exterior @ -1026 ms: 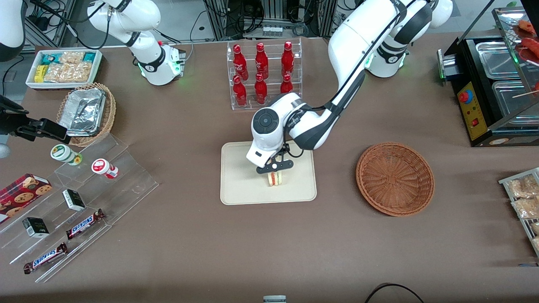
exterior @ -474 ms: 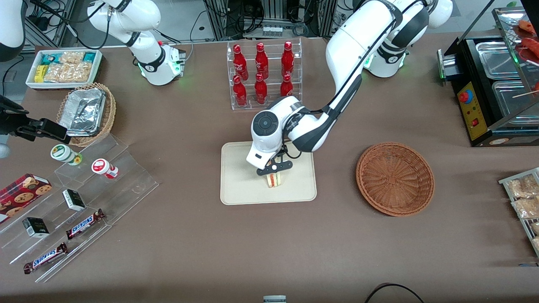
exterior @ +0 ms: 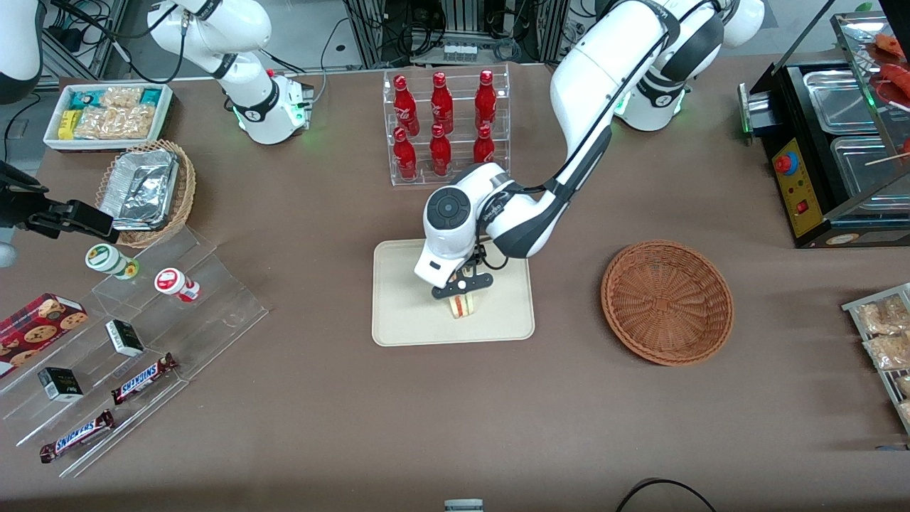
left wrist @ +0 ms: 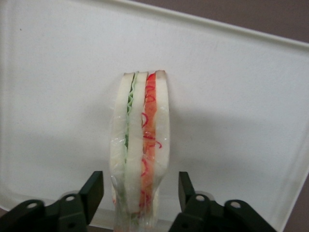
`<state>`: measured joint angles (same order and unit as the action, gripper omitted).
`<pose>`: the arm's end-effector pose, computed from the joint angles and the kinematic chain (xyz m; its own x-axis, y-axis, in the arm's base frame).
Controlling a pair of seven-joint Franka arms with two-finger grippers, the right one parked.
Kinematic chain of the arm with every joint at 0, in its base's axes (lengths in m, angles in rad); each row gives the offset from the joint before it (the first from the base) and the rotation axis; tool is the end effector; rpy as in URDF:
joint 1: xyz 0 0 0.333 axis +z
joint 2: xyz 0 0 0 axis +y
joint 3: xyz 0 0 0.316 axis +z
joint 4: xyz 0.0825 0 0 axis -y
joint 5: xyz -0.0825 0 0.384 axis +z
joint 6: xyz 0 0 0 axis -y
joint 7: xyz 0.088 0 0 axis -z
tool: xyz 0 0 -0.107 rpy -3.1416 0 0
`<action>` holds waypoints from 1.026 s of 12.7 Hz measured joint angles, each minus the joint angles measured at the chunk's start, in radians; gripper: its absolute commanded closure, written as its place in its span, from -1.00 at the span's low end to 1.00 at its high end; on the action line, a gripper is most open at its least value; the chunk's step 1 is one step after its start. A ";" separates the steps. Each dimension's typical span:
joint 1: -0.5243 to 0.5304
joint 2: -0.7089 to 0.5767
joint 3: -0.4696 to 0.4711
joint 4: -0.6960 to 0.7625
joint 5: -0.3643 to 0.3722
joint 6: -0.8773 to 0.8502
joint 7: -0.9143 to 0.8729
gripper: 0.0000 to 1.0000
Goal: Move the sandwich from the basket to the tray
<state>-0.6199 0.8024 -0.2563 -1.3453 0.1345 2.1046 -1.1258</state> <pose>0.5072 -0.5338 0.2550 0.9658 0.2499 -0.0697 0.2514 -0.9678 0.0139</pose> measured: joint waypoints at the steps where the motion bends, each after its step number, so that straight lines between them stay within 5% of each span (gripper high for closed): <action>1: 0.001 -0.010 0.000 0.015 0.000 -0.022 0.003 -1.00; 6: 0.031 -0.119 0.008 0.035 0.000 -0.137 0.128 -1.00; 13: 0.226 -0.286 0.024 0.037 -0.055 -0.392 0.454 -1.00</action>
<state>-0.3938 0.5168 -0.2320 -1.3079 0.0798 1.7129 -0.6716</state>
